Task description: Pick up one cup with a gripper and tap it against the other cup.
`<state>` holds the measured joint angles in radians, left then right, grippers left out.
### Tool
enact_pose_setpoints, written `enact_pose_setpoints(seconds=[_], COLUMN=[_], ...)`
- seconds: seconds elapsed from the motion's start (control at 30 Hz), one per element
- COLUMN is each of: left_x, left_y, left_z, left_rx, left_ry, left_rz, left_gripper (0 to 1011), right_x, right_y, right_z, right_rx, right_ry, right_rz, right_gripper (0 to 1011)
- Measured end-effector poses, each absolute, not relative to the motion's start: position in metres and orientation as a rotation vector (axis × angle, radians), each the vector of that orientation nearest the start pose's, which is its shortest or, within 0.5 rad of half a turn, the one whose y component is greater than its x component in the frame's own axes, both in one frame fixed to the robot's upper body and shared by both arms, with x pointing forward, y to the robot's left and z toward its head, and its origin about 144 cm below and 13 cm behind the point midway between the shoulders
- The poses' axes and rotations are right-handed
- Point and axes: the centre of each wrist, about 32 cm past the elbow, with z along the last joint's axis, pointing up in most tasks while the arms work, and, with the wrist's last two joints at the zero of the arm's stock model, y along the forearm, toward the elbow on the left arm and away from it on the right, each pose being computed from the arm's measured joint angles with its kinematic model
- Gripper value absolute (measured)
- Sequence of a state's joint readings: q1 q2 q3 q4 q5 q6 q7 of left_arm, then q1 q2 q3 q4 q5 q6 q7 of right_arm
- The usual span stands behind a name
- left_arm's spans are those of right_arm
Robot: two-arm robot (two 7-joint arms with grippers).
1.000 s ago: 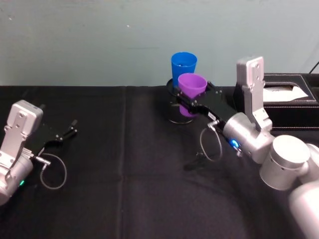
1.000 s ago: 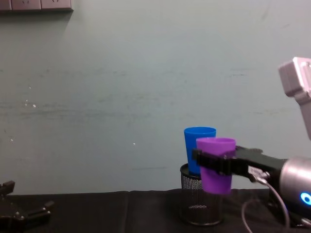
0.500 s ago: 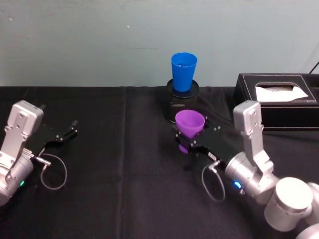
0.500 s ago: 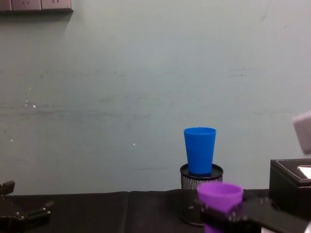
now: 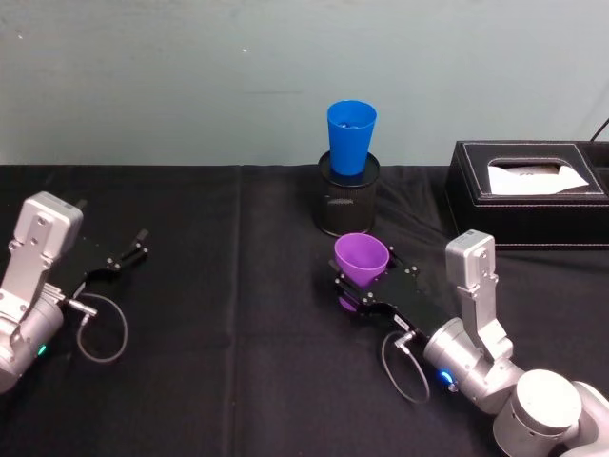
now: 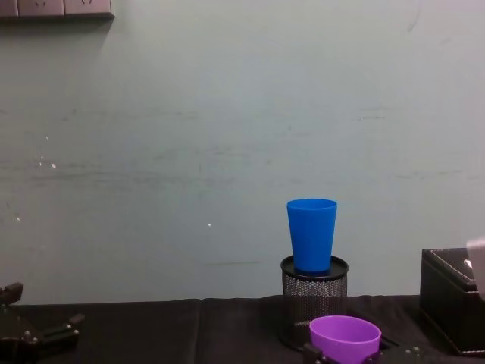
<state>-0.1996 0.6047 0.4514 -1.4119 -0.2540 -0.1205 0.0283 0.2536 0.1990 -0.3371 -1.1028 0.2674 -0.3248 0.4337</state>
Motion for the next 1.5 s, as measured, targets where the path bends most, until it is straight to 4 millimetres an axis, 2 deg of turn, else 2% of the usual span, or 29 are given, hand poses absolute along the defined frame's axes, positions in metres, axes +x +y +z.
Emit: enact_pose_setpoints(seconds=[0.17, 0.23, 0.27, 0.53, 0.77, 0.97, 1.1, 1.27, 1.5], left_x=[0.489, 0.489, 0.489, 0.489, 0.489, 0.489, 0.489, 0.489, 0.489], left_y=[0.310, 0.310, 0.310, 0.310, 0.310, 0.310, 0.310, 0.310, 0.310], left_z=[1.140, 1.140, 1.140, 1.140, 1.140, 1.140, 1.140, 1.140, 1.140], left_rx=[0.305, 0.304, 0.304, 0.305, 0.305, 0.304, 0.305, 0.305, 0.305], left_ry=[-0.285, -0.285, -0.285, -0.285, -0.285, -0.285, -0.285, -0.285, -0.285], left_rz=[1.248, 1.248, 1.248, 1.248, 1.248, 1.248, 1.248, 1.248, 1.248], left_gripper=[1000, 1000, 1000, 1000, 1000, 1000, 1000, 1000, 1000], right_x=[0.509, 0.509, 0.509, 0.508, 0.505, 0.499, 0.497, 0.500, 0.509], right_y=[-0.220, -0.220, -0.220, -0.219, -0.223, -0.236, -0.243, -0.245, -0.247], right_z=[1.075, 1.077, 1.078, 1.087, 1.103, 1.129, 1.150, 1.165, 1.171], right_rx=[0.025, 0.032, 0.034, 0.062, 0.117, 0.149, 0.050, -0.071, -0.149], right_ry=[-0.043, -0.046, -0.047, -0.055, -0.088, -0.078, -0.016, 0.060, 0.101], right_rz=[-0.920, -0.922, -0.922, -0.939, -0.971, -1.124, -1.269, -1.310, -1.305], right_gripper=[732, 802, 802, 1004, 1004, 1004, 1004, 1004, 1004])
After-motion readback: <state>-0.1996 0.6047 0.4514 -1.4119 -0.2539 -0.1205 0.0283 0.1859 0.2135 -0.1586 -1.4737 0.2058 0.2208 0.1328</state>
